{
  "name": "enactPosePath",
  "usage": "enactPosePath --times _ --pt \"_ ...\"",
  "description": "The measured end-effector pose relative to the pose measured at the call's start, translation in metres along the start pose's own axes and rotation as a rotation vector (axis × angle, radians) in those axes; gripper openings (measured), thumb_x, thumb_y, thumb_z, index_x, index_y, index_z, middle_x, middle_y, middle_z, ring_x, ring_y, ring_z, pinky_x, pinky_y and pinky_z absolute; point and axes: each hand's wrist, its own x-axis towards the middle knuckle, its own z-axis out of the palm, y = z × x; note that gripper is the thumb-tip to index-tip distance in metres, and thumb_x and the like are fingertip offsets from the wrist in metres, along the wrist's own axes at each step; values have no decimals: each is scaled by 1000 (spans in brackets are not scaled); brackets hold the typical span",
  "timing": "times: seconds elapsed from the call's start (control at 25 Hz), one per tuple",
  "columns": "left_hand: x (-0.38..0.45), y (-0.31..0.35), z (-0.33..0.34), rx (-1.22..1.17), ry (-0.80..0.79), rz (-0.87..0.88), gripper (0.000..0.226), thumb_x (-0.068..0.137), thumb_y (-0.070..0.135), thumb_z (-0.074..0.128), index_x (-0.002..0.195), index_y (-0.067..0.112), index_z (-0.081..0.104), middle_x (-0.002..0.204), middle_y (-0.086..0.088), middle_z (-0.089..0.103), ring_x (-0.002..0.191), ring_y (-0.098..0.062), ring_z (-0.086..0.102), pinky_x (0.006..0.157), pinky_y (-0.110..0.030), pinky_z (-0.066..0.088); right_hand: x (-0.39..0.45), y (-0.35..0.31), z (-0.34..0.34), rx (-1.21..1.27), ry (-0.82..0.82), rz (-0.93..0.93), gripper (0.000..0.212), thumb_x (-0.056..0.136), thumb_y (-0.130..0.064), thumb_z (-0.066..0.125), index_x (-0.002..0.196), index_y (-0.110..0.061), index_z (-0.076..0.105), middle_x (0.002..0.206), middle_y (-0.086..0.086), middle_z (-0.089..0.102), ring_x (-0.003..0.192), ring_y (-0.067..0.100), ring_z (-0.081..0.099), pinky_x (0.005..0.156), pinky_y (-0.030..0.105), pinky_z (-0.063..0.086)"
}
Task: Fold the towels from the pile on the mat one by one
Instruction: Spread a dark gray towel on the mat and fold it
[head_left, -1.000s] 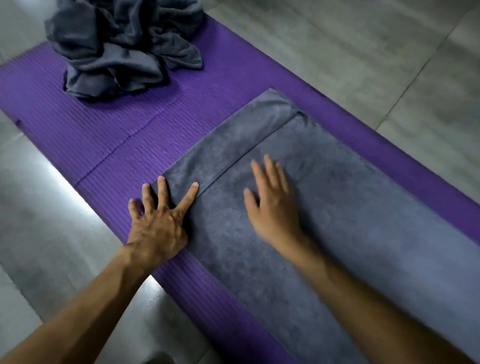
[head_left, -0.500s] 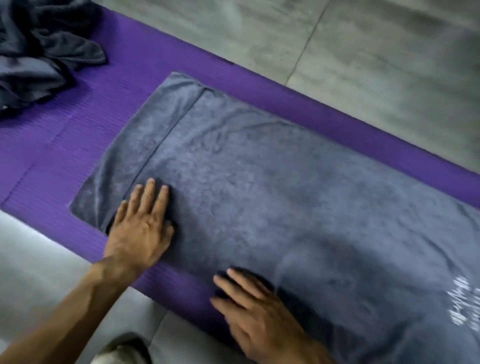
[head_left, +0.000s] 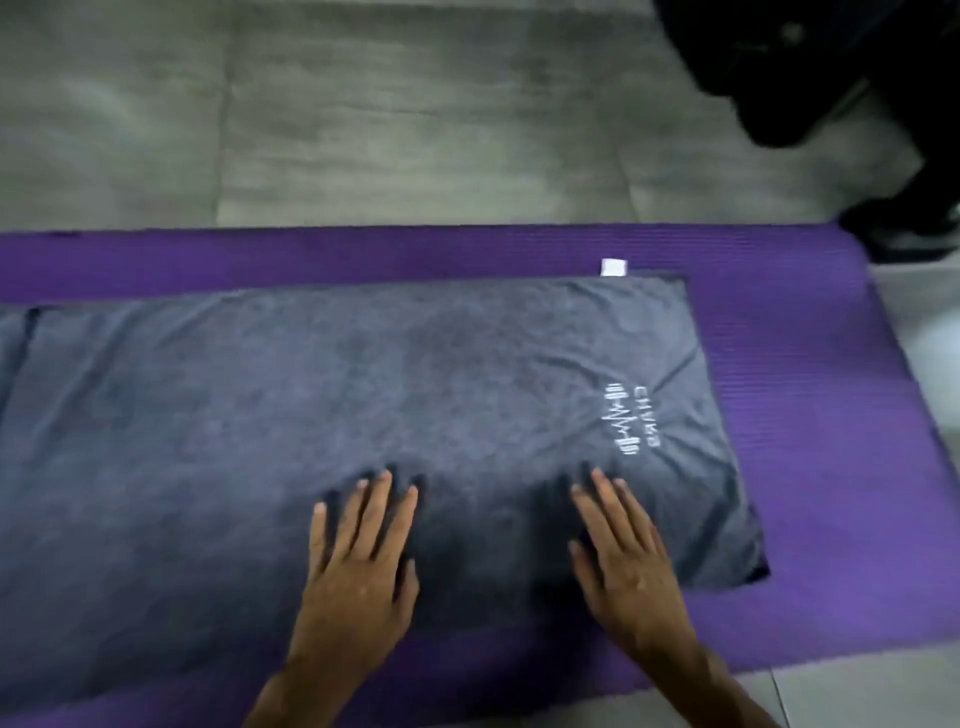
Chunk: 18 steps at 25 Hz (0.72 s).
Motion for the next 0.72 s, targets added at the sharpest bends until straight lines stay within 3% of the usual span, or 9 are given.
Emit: enactPosePath --times 0.08,0.16,0.2,0.28,0.36,0.48,0.56,0.64,0.72 --pt "27 37 6 35 -80 -138 64 88 39 41 147 15 40 155 -15 32 142 -36 31 114 -57 21 -10 48 -15 -114 -82 57 55 101 -46 30 149 -19 36 159 6 29 144 29 31 113 42 29" --pt "36 65 21 53 -150 -141 68 90 47 39 148 12 39 156 -19 29 142 -40 28 112 -59 22 -39 105 -34 -230 -163 37 58 101 -53 22 151 -25 32 159 3 29 143 28 34 109 44 34" --pt "30 78 31 55 -180 -37 71 89 50 42 148 12 37 157 -18 27 143 -40 26 113 -58 20 -50 127 -47 -242 -173 112 59 99 -57 22 150 -27 32 158 2 33 141 28 37 104 46 38" --pt "3 105 48 24 -222 353 72 84 54 50 147 19 42 158 -10 28 146 -31 24 115 -51 19 -59 153 -69 -164 -189 358 64 89 -60 33 146 -29 37 150 4 45 130 31 47 95 50 46" --pt "-16 122 53 -44 -269 601 57 80 45 55 135 29 54 155 -2 36 143 -21 31 114 -40 25 -47 156 -68 17 -137 539 65 81 -52 49 137 -21 49 130 10 60 108 36 59 88 50 49" --pt "-22 124 51 -81 -230 409 40 73 29 58 112 25 66 128 -2 58 112 -25 57 91 -40 50 -11 139 -60 269 20 818 48 79 -28 75 122 -15 58 109 14 67 102 38 63 90 51 49" --pt "-23 124 51 -32 -162 346 31 71 29 61 100 21 65 107 -2 59 93 -25 58 77 -39 50 2 133 -60 347 59 965 34 81 -24 76 110 -11 62 102 17 70 102 38 64 86 45 49" --pt "-21 123 51 9 -171 356 24 65 25 66 89 21 63 94 -1 56 84 -23 55 73 -37 50 1 131 -61 376 102 955 25 84 -24 73 94 -2 66 88 21 69 92 40 65 77 42 47" --pt "-12 125 47 28 -204 354 23 59 21 73 78 21 60 84 0 56 78 -22 55 69 -35 53 -5 133 -61 355 153 930 32 82 -33 68 85 -2 62 81 22 67 85 41 65 73 42 46"
